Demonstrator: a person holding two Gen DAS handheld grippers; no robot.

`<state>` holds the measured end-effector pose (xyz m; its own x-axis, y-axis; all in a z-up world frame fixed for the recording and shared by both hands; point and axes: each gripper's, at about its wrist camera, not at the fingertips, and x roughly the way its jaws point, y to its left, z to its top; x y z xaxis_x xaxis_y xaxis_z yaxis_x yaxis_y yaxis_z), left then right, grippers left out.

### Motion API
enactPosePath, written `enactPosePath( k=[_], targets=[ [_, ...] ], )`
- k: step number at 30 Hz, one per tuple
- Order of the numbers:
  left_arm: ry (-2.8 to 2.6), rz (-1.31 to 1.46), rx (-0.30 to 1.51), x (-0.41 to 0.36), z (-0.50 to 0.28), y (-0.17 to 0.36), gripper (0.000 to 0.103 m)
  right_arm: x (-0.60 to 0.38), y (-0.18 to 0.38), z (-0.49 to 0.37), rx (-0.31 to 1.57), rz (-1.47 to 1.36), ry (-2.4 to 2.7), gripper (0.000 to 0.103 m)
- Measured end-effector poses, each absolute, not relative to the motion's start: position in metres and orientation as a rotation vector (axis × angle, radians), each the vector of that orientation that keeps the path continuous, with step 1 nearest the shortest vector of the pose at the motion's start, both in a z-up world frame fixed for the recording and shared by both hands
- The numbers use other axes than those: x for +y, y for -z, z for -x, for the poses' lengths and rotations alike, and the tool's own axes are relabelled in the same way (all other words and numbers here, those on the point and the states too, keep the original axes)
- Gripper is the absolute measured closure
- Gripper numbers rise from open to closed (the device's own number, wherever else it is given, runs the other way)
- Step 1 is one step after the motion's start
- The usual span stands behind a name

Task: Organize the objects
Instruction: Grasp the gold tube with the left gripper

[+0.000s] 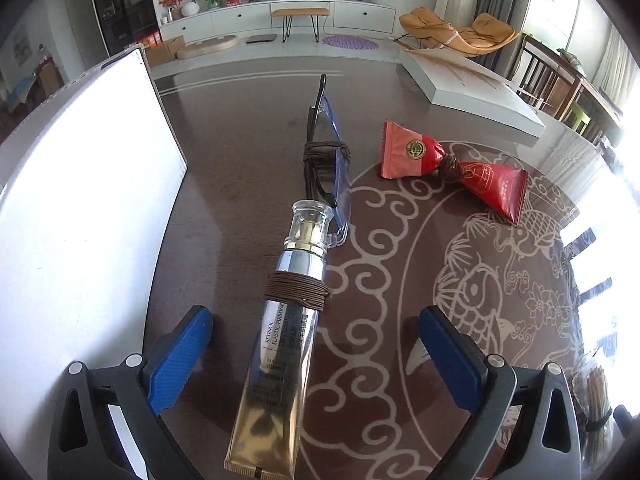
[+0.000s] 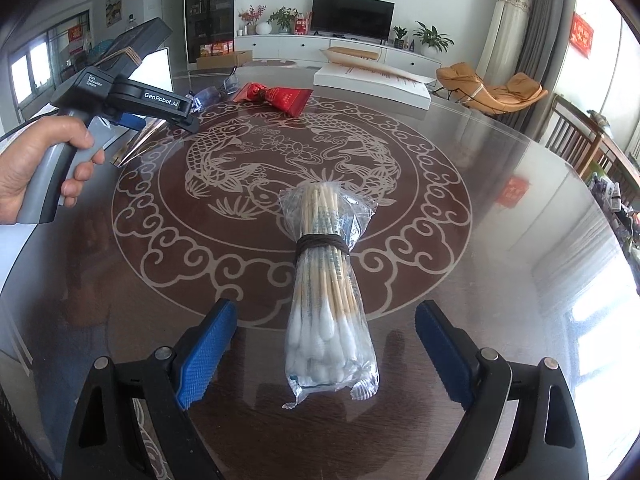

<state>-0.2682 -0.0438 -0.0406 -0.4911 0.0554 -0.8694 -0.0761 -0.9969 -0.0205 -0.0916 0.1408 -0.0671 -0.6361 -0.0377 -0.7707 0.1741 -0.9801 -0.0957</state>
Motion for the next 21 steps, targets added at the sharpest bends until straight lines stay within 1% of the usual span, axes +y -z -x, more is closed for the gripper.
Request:
enactPosePath(
  k=[1,2,3,4,5,7,9,11,13,15,16,17,19,21],
  targets=[
    [-2.676,1.512,0.066,-0.042,0.265,0.038,0.032,0.142,0.066,0.092,0.235,-1.275,2.734,0.012],
    [-2.68,1.477,0.064,-0.042,0.261,0.035,0.055,0.143,0.066,0.092,0.226,-1.273,2.737,0.012],
    [-2.692,1.471,0.072,-0.042,0.258,0.033,0.064,0.144,0.066,0.092,0.218,-1.278,2.737,0.012],
    [-2.689,1.462,0.053,-0.041,0.252,0.032,0.076,0.145,0.067,0.093,0.213,-1.287,2.734,0.012],
    [-2.695,1.454,0.038,-0.041,0.243,0.031,0.078,0.145,0.068,0.095,0.21,-1.299,2.728,0.012],
    [-2.711,1.45,0.017,-0.037,0.217,0.031,0.078,0.144,0.071,0.099,0.214,-1.336,2.71,0.012],
    [-2.726,1.437,0.017,-0.027,0.182,0.032,0.078,0.144,0.072,0.101,0.209,-1.356,2.707,0.008],
    [-2.723,1.417,0.033,-0.012,0.145,0.033,0.078,0.147,0.073,0.102,0.192,-1.367,2.704,0.007],
    [-2.732,1.397,0.038,0.0,0.113,0.034,0.076,0.149,0.075,0.103,0.164,-1.376,2.692,0.006],
    [-2.743,1.373,0.056,0.01,0.09,0.034,0.052,0.153,0.077,0.105,0.129,-1.394,2.673,0.003],
    [-2.746,1.383,0.077,0.014,0.085,0.037,0.02,0.154,0.077,0.106,0.111,-1.404,2.664,0.0],
    [-2.744,1.401,0.098,0.018,0.084,0.039,0.003,0.154,0.078,0.106,0.113,-1.407,2.663,0.0],
    [-2.744,1.397,0.15,0.026,0.091,0.039,0.001,0.153,0.078,0.106,0.117,-1.411,2.666,0.0],
    [-2.739,1.389,0.14,0.028,0.095,0.04,0.0,0.153,0.078,0.106,0.117,-1.412,2.665,0.0]
  ],
)
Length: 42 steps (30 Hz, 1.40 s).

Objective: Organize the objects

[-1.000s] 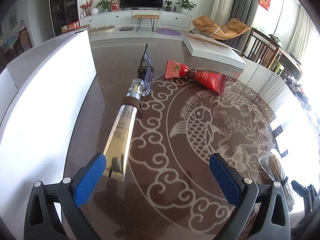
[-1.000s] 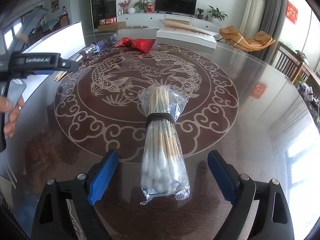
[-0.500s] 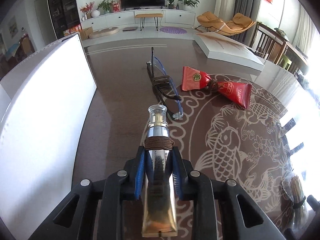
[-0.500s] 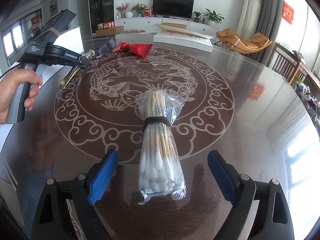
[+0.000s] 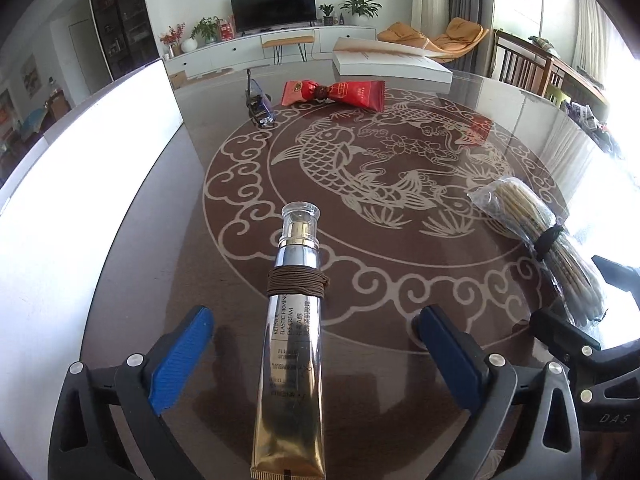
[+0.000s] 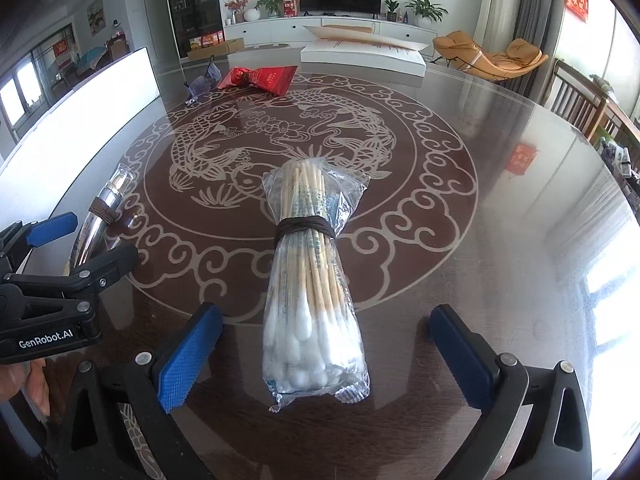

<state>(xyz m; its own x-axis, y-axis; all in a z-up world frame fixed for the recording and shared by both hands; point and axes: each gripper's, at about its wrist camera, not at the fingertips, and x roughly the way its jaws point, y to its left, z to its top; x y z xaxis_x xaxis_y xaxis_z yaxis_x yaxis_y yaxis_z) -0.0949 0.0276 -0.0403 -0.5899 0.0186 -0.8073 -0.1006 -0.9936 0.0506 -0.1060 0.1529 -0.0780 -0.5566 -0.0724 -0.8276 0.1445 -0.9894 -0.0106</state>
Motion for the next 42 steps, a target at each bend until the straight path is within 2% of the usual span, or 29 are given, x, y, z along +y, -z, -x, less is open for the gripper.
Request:
enactPosePath(
  k=[3,42],
  targets=[
    [-2.718,1.405,0.066,0.0233,0.0991,0.0426,0.0,0.153,0.0776,0.1063,0.117,-1.413,2.668,0.0],
    [-2.72,1.404,0.071,0.0251,0.0987,0.0437,0.0,0.1548,0.0772,0.0988,0.119,-1.38,2.675,0.0]
  ],
)
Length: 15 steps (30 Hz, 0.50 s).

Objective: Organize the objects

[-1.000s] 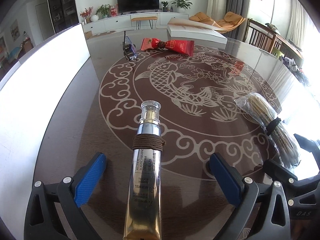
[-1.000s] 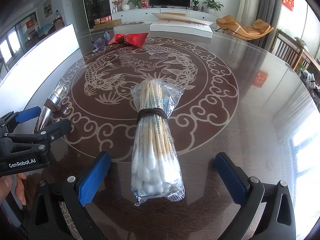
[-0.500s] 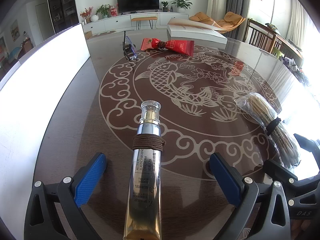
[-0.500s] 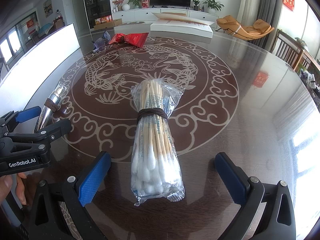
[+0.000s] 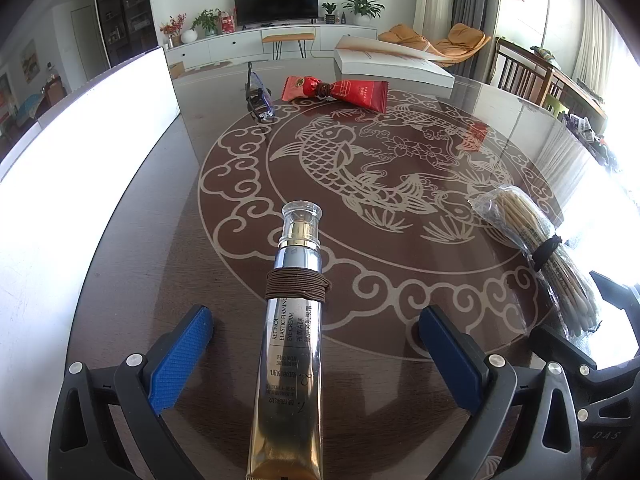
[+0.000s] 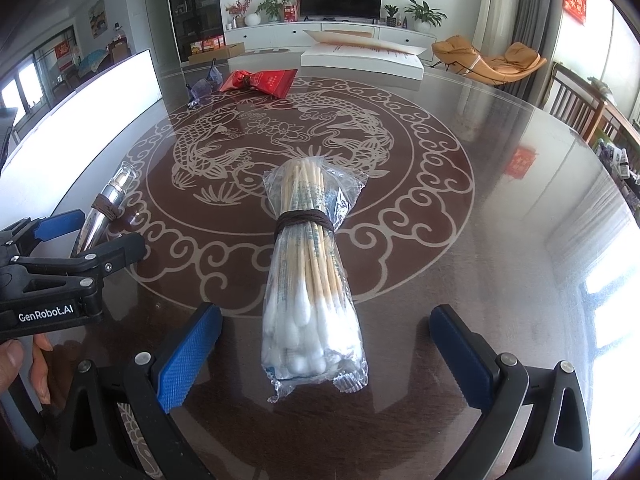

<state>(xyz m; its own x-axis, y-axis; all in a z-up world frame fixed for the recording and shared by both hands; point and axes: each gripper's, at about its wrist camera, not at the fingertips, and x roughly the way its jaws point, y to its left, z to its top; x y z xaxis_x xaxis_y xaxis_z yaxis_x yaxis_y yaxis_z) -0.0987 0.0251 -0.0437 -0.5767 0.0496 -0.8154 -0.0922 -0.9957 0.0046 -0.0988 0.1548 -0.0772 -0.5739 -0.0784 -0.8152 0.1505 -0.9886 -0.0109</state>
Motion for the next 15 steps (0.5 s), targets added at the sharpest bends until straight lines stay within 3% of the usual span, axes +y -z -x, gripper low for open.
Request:
enactPosePath(
  k=[15],
  targets=[
    [-2.72,1.405,0.071,0.0251,0.0985,0.0436,0.0,0.155,0.0773,0.0984,0.119,-1.38,2.675,0.0]
  ],
)
